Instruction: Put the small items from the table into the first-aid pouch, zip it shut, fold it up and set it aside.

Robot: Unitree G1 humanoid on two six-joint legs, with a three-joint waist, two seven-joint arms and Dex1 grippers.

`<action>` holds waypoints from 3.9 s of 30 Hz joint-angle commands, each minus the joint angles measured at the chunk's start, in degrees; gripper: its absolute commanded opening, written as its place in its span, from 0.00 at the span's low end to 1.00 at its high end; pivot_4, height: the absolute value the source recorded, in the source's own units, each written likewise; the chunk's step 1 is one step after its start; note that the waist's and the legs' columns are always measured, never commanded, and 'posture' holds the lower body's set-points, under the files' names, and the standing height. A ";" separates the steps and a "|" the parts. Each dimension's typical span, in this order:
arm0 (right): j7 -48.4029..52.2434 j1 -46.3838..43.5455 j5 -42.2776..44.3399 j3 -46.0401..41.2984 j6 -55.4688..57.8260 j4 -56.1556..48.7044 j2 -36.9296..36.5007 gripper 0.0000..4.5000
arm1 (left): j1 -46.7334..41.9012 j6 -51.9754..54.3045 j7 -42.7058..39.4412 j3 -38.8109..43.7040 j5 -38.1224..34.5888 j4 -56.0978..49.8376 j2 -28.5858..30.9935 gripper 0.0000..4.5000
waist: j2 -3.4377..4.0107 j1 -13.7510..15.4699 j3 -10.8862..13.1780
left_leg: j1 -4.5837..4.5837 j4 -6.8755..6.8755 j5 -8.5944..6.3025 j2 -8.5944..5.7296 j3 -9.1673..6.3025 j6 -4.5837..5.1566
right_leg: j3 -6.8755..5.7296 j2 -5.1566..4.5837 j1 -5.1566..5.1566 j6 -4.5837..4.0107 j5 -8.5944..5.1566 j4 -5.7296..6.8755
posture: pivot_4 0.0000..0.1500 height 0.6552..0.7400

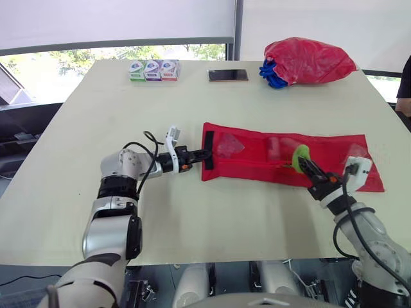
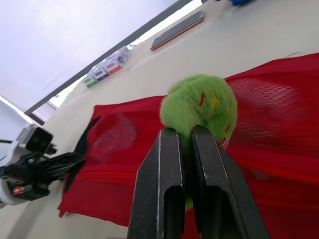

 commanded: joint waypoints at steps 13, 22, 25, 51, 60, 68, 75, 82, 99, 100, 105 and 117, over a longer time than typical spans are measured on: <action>-4.50 3.19 -1.50 -14.14 -8.68 7.24 -6.91 0.01 | 1.68 -7.55 -8.33 -9.21 10.32 2.24 11.26 0.00 | -0.01 0.16 0.03 | -0.03 -0.04 -0.01 0.03 0.12 -0.01 | 0.08 -0.05 -0.07 -0.22 -0.13 -0.05 | 1.00 1.00; -10.09 -0.53 -8.72 -16.17 -14.58 13.48 -8.60 0.01 | -1.95 -15.43 -9.09 -9.86 14.62 10.21 13.35 0.00 | 0.00 0.26 0.03 | -0.01 -0.03 0.00 0.07 0.19 0.00 | 0.07 -0.14 -0.08 -0.22 -0.14 -0.04 | 1.00 1.00; -9.21 -0.34 -10.06 -15.45 -15.75 14.06 -8.92 0.01 | -2.28 -17.54 -8.82 -9.88 15.65 11.81 13.71 0.00 | 0.00 0.25 0.03 | -0.02 -0.03 0.00 0.07 0.21 0.00 | 0.10 -0.04 -0.08 -0.21 -0.14 -0.04 | 1.00 1.00; 3.38 7.64 -9.11 -18.21 -14.01 13.80 -17.02 0.99 | 2.13 -17.76 -11.60 -7.70 15.79 7.73 17.48 0.00 | -0.04 0.09 0.05 | 0.03 -0.08 -0.02 0.25 0.56 0.02 | 0.33 0.06 -0.16 -0.19 -0.14 -0.06 | 1.00 1.00; 4.29 12.58 0.83 -10.54 -3.79 -0.40 -15.06 1.00 | 2.09 -22.78 -10.50 -6.39 17.74 8.56 18.65 0.40 | -0.05 0.31 0.03 | 0.01 -0.09 -0.03 0.45 0.59 0.01 | 0.35 -0.06 -0.27 -0.20 -0.15 -0.06 | 1.00 1.00; -2.31 11.50 3.97 -4.25 0.25 -4.14 -10.34 1.00 | 3.61 -44.85 -21.47 -6.15 19.38 0.24 19.56 0.99 | -0.21 1.00 0.11 | -0.29 -0.09 -0.03 0.44 0.61 -0.02 | 0.29 -0.43 -0.55 -0.44 -0.01 -0.09 | 1.00 1.00; -6.12 10.08 2.89 -1.65 2.57 -3.19 -10.28 1.00 | 5.07 -47.73 -28.72 -9.79 17.77 -18.68 18.06 0.99 | -0.34 3.00 0.04 | -1.08 0.05 -0.03 0.21 0.58 0.02 | -0.39 -1.02 -1.07 -0.55 0.08 -0.29 | 1.00 1.00; -12.94 5.26 5.02 -2.74 5.13 0.54 -7.12 1.00 | 4.83 -40.30 -34.50 -11.64 9.49 -37.30 16.19 0.99 | -0.36 2.94 0.06 | -1.03 0.10 -0.03 0.19 0.59 0.05 | -0.51 -0.53 -1.03 -0.50 0.07 -0.23 | 1.00 1.00; -28.68 -4.87 16.82 -5.76 2.54 6.81 6.28 1.00 | 2.21 -36.99 -39.43 -14.27 4.93 -46.44 16.69 0.99 | -0.40 1.33 0.03 | -0.85 0.25 0.00 0.38 0.62 0.03 | 0.72 0.57 -0.92 -0.35 0.04 -0.06 | 1.00 1.00; -28.74 -5.22 16.96 -5.80 2.24 7.26 6.42 1.00 | 2.13 -37.11 -39.48 -14.34 4.89 -46.41 16.71 0.99 | -0.40 1.32 0.03 | -0.83 0.25 0.00 0.38 0.63 0.03 | 0.77 0.60 -0.92 -0.34 0.04 -0.05 | 1.00 1.00; -26.48 -7.09 16.36 -5.25 -0.44 10.53 6.94 1.00 | 2.16 -37.15 -39.14 -14.54 4.04 -47.24 15.91 0.99 | -0.41 1.25 0.02 | -0.84 0.25 0.00 0.45 0.63 0.02 | 1.32 1.02 -0.92 -0.35 0.05 -0.06 | 1.00 1.00; -32.92 -10.18 13.95 -7.37 -3.07 10.24 4.08 1.00 | 2.94 -37.28 -38.37 -14.92 4.35 -47.87 15.39 0.99 | -0.37 0.63 0.04 | -0.89 0.25 0.00 0.46 0.63 0.02 | 1.54 1.14 -0.94 -0.26 0.17 -0.05 | 1.00 1.00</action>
